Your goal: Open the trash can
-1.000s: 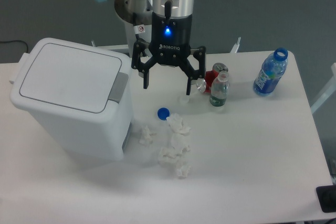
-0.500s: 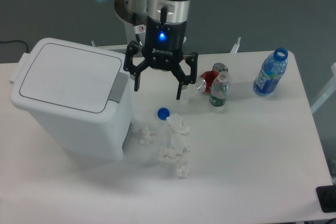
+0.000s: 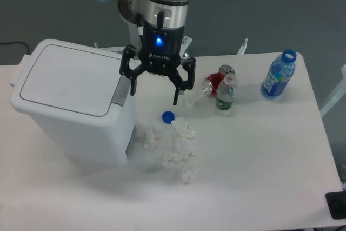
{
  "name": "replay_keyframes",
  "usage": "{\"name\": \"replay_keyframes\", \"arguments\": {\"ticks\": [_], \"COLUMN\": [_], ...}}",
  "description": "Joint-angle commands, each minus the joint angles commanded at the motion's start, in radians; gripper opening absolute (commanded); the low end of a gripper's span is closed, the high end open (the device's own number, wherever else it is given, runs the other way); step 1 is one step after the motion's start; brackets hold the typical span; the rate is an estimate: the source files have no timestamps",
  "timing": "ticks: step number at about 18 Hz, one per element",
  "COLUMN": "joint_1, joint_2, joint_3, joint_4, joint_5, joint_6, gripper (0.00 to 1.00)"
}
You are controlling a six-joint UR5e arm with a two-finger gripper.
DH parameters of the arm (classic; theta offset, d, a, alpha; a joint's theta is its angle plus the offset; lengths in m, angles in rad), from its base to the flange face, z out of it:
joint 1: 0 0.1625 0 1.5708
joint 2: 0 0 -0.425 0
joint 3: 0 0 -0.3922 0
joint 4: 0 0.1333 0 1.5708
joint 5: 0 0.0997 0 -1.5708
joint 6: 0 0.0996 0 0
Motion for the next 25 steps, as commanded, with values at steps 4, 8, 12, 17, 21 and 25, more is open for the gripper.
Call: {"name": "replay_keyframes", "arguments": {"ticks": [4,8,12,17,21,25], "joint_1": [-0.002,-0.005,-0.011,-0.011,-0.011,-0.011], "joint_2": [0.002,0.003,0.003,0.006,0.008,0.006], "joint_3": [-0.006,-0.014,-0.014,-0.014,-0.014,-0.017], "joint_4": [0.0,0.0,0.0,0.0,-0.002,-0.002], "joint_5": [0.0,0.0,-0.003,-0.011,-0.015,-0.015], "joint_6": [0.0,0.0,0.0,0.002,0.0,0.003], "gripper": [1.0,1.0,1.0,1.0,1.0,1.0]}}
